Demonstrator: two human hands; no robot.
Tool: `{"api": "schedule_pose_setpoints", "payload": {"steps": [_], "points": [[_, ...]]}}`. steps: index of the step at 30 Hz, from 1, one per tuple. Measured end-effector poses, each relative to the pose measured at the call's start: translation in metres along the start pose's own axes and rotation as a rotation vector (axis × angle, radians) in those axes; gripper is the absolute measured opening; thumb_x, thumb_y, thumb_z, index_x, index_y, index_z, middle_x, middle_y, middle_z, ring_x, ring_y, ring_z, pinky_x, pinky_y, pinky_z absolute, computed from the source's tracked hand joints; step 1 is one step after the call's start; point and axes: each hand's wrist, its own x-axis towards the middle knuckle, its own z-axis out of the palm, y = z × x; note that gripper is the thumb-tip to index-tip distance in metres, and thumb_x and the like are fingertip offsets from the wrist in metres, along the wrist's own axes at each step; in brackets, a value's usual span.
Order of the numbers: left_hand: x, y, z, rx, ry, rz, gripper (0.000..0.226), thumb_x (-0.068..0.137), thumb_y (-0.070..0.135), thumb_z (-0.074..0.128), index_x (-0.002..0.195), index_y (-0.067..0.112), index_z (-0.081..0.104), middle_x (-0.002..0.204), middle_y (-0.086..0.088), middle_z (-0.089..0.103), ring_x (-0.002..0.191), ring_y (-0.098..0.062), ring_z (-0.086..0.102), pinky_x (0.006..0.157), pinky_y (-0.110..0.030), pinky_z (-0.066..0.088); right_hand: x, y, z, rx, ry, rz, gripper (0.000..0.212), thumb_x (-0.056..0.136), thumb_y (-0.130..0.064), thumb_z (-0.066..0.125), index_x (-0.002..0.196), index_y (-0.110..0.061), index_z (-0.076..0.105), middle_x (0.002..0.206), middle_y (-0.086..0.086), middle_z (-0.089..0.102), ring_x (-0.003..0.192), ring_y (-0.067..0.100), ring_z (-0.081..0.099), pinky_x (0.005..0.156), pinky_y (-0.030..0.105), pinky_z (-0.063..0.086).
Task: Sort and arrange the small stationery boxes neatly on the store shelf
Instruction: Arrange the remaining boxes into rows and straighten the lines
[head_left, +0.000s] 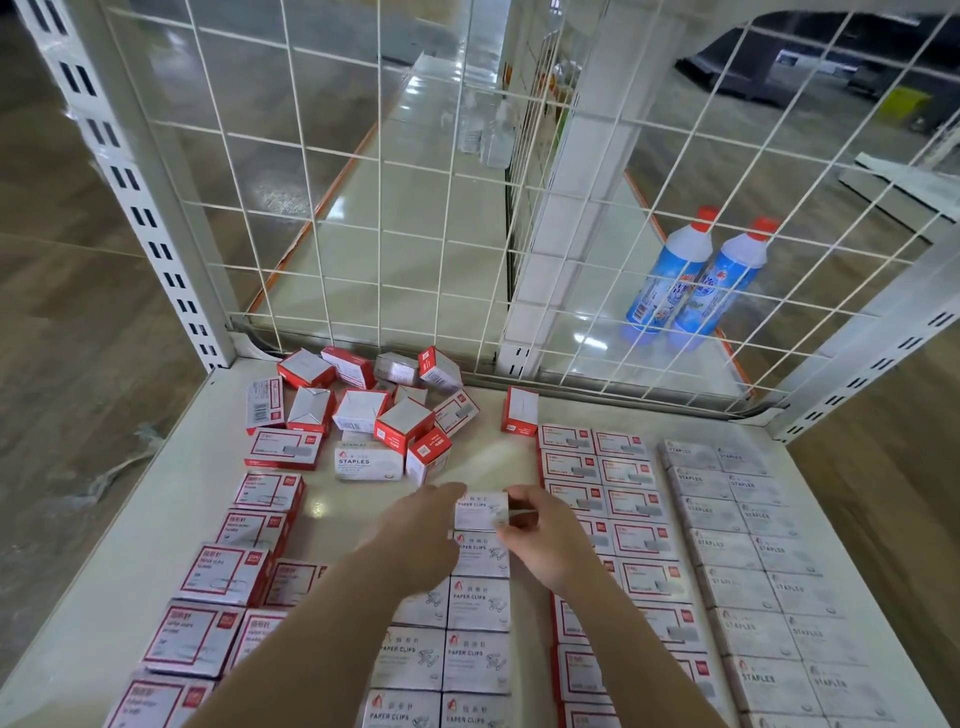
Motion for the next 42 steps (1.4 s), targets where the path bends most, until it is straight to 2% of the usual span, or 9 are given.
{"api": "schedule_pose_setpoints", "payload": {"steps": [5,10,13,21,25,28,34,38,42], "points": [[0.006,0.003,0.003,0.0,0.039,0.001,0.061,0.093,0.018,0.053,0.146,0.027,0.024,0.149,0.004,0.033,0.132,-0.019,0.038,0.1,-0.031,0.04,0.001,0.005,0.004,0.016,-0.004,-0.002,0.024,0.088,-0.009,0.057,0.111,-0.016,0.062,0.103,-0.004,0.065,0.087,0.003,0.058,0.066,0.004,0.043],[0.008,-0.003,0.005,0.014,0.014,0.0,0.061,0.093,0.017,0.052,0.146,0.03,0.025,0.149,0.005,0.032,0.134,-0.018,0.036,0.102,-0.031,0.039,0.0,0.01,0.008,0.002,0.022,0.024,0.046,0.089,-0.01,0.056,0.133,-0.018,0.045,0.122,-0.003,0.057,0.101,0.002,0.05,0.076,0.002,0.036],[0.009,-0.007,0.009,0.015,0.019,-0.009,0.06,0.092,0.019,0.054,0.144,0.031,0.028,0.147,0.005,0.037,0.131,-0.017,0.039,0.102,-0.03,0.041,0.001,0.014,0.011,0.007,0.026,0.042,0.046,0.088,-0.011,0.058,0.132,-0.018,0.046,0.121,-0.003,0.057,0.104,0.006,0.054,0.08,0.007,0.039],[0.01,-0.01,0.009,0.069,0.033,-0.003,0.062,0.089,0.019,0.056,0.144,0.031,0.028,0.147,0.008,0.035,0.131,-0.017,0.039,0.102,-0.031,0.041,0.0,0.01,0.011,0.037,0.074,0.023,0.048,0.087,-0.007,0.059,0.132,-0.016,0.045,0.117,-0.002,0.054,0.101,0.005,0.051,0.072,0.001,0.04],[0.005,-0.019,0.004,0.039,0.015,-0.023,0.065,0.089,0.013,0.053,0.145,0.029,0.026,0.149,0.006,0.031,0.134,-0.016,0.034,0.106,-0.031,0.036,0.005,-0.002,0.008,0.079,0.154,-0.004,0.045,0.085,-0.007,0.06,0.128,-0.016,0.049,0.105,-0.004,0.052,0.101,0.01,0.05,0.084,0.012,0.037],[0.001,-0.026,-0.002,0.02,0.009,-0.035,0.062,0.089,0.011,0.053,0.145,0.024,0.028,0.149,0.003,0.031,0.136,-0.017,0.031,0.109,-0.03,0.03,0.012,-0.016,0.009,0.078,0.185,-0.068,0.042,0.088,-0.005,0.056,0.129,-0.013,0.05,0.116,0.0,0.055,0.109,0.011,0.052,0.097,0.021,0.041],[-0.01,-0.043,-0.018,-0.043,0.024,-0.105,0.043,0.088,0.015,0.055,0.129,0.024,0.049,0.13,0.003,0.051,0.116,-0.015,0.05,0.097,-0.028,0.045,0.029,-0.045,0.02,0.019,0.171,-0.178,0.035,0.094,-0.02,0.048,0.128,-0.017,0.052,0.127,-0.004,0.054,0.11,0.005,0.047,0.098,0.024,0.04],[-0.017,-0.054,-0.028,-0.07,0.065,-0.114,0.033,0.088,0.016,0.057,0.12,0.024,0.056,0.118,0.004,0.057,0.105,-0.012,0.055,0.094,-0.028,0.047,0.036,-0.058,0.026,-0.085,0.063,-0.218,0.047,0.091,-0.008,0.045,0.136,-0.018,0.042,0.137,-0.003,0.046,0.123,0.008,0.041,0.096,0.016,0.029],[-0.022,-0.062,-0.039,-0.067,0.143,-0.126,0.025,0.092,0.016,0.052,0.116,0.023,0.058,0.114,0.003,0.059,0.096,-0.01,0.055,0.082,-0.021,0.049,0.043,-0.067,0.03,-0.19,0.029,-0.214,0.05,0.089,-0.005,0.046,0.137,-0.018,0.041,0.139,-0.001,0.045,0.126,0.013,0.041,0.1,0.021,0.031]]}}
